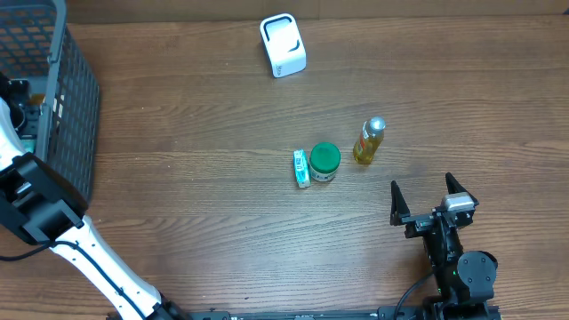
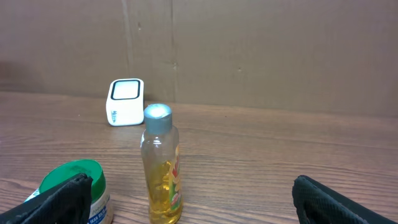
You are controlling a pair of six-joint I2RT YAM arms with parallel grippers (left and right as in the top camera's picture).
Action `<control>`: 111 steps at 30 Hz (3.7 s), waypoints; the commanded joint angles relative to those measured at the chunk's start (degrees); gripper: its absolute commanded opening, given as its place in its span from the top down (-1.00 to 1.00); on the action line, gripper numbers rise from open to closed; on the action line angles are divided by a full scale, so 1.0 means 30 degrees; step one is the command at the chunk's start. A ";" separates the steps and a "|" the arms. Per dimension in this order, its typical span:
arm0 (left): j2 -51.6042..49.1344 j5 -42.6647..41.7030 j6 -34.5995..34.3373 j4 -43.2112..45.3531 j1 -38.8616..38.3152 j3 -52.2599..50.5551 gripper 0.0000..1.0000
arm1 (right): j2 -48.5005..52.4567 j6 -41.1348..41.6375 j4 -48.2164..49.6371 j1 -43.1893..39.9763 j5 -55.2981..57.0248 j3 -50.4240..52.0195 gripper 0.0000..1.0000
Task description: Scan the item barcode
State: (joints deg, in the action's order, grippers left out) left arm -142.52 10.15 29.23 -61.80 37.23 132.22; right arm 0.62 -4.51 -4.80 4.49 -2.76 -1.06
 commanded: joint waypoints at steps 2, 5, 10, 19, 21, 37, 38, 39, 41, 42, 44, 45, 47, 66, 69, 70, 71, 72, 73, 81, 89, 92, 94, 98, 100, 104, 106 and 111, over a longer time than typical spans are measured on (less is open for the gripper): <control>0.0102 0.0117 0.1071 0.0940 0.0226 -0.1654 -0.99 | -0.0153 -0.0022 0.0051 -0.0080 -0.0036 0.0204 -1.00; 0.0102 0.0124 0.1107 0.1756 0.0240 -0.2805 -0.99 | -0.0153 -0.0022 0.0051 -0.0080 -0.0036 0.0204 -1.00; 0.0102 0.0117 0.1202 0.2186 0.0240 -0.4131 -0.64 | -0.0153 -0.0022 0.0051 -0.0080 -0.0036 0.0204 -1.00; 0.0284 -0.0146 0.0211 0.1902 0.0189 -0.4087 0.28 | -0.0153 -0.0022 0.0051 -0.0080 -0.0036 0.0204 -1.00; 0.0546 -0.1122 -0.0058 0.1792 0.0080 -0.3759 0.28 | -0.0153 -0.0022 0.0051 -0.0080 -0.0036 0.0204 -1.00; 0.5982 -0.2929 -0.6229 -0.0517 -0.0342 0.3082 0.25 | -0.0153 -0.0022 0.0051 -0.0080 -0.0036 0.0204 -1.00; 0.6455 -0.3009 -0.6455 -0.0532 -0.0335 0.3126 0.25 | -0.0153 -0.0022 0.0051 -0.0080 -0.0036 0.0204 -1.00; 0.7074 -0.3359 -0.6645 -0.0546 -0.0335 0.3126 0.25 | -0.0153 -0.0022 0.0058 -0.0080 -0.0036 0.0204 -1.00; 0.8167 -0.4284 -0.7060 -0.0561 -0.0291 0.3126 0.24 | -0.0153 -0.0022 0.0051 -0.0080 -0.0036 0.0204 -1.00; 0.8539 -0.4670 -0.7053 -0.0554 -0.0291 0.3126 0.23 | -0.0153 -0.0022 0.0051 -0.0080 -0.0036 0.0204 -1.00; 0.9122 -0.5042 -0.7045 -0.0619 -0.0291 0.3126 0.21 | -0.0153 -0.0015 0.0058 -0.0080 -0.0036 0.0204 -1.00; 0.9326 -0.5107 -0.7067 -0.0772 -0.0291 0.3126 0.21 | -0.0153 -0.0022 0.0051 -0.0080 -0.0036 0.0204 -1.00; 0.9588 -0.5537 -0.7614 -0.1377 -0.0291 0.3126 0.21 | -0.0153 -0.0022 0.0058 -0.0080 -0.0036 0.0204 -1.00; 1.0469 -0.9879 -0.7956 -1.0622 -0.5326 0.3089 0.31 | -0.0153 -0.0022 0.0051 -0.0080 -0.0036 0.0204 -1.00; 1.0411 -0.9879 -0.7956 -1.1162 -0.6601 0.3060 0.33 | -0.0153 -0.0022 0.0051 -0.0080 -0.0036 0.0204 -1.00; 1.0404 -0.9872 -0.7949 -1.1242 -0.7118 0.2922 0.32 | -0.0153 -0.0022 0.0051 -0.0080 -0.0036 0.0204 -1.00; 1.0404 -0.9872 -0.7956 -1.1293 -0.7548 0.2790 0.34 | -0.0153 -0.0022 0.0051 -0.0080 -0.0036 0.0204 -1.00; 1.0404 -0.9872 -0.7956 -1.1322 -0.7970 0.2659 0.33 | -0.0153 -0.0022 0.0051 -0.0080 -0.0036 0.0204 -1.00; 1.0404 -0.9857 -0.7963 -1.1264 -0.8510 0.2382 0.33 | -0.0153 -0.0022 0.0051 -0.0080 -0.0036 0.0204 -1.00; 1.0404 -0.7810 -1.0411 -0.8757 -1.2808 -0.2455 0.21 | -0.0153 -0.0022 0.0051 -0.0080 -0.0036 0.0204 -1.00; 1.0404 -0.7431 -1.2131 -0.4262 -1.6968 -0.8918 0.21 | -0.0153 -0.0022 0.0051 -0.0080 -0.0036 0.0204 -1.00; 1.0404 -0.4991 -1.4294 -0.1698 -1.8804 -1.2021 0.29 | -0.0153 -0.0022 0.0058 -0.0080 -0.0036 0.0204 -1.00; 1.0404 -0.3796 -1.5919 -0.0554 -1.9533 -1.3398 0.46 | -0.0153 -0.0022 0.0051 -0.0080 -0.0036 0.0204 -1.00; 1.0404 -0.2164 -1.8870 0.1749 -2.0677 -1.5956 0.51 | -0.0153 -0.0022 0.0051 -0.0080 -0.0036 0.0204 -1.00; 1.0404 -0.1938 -1.9620 0.2579 -2.0946 -1.6815 0.49 | -0.0153 -0.0022 0.0051 -0.0080 -0.0036 0.0204 -1.00; 1.0404 -0.1880 -1.9904 0.3417 -2.1063 -1.7828 0.21 | -0.0153 -0.0022 0.0051 -0.0080 -0.0036 0.0204 -1.00; 1.0404 -0.1887 -1.9904 0.3555 -2.1026 -1.8010 0.10 | -0.0153 -0.0022 0.0051 -0.0080 -0.0036 0.0204 -1.00; 1.0404 -0.1894 -1.9897 0.3628 -2.0990 -1.8039 -0.19 | -0.0153 -0.0022 0.0051 -0.0080 -0.0036 0.0204 -1.00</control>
State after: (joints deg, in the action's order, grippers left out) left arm -112.53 3.16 -29.06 -51.07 -25.85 78.67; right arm 0.62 -4.51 -4.78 4.47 -2.76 -1.06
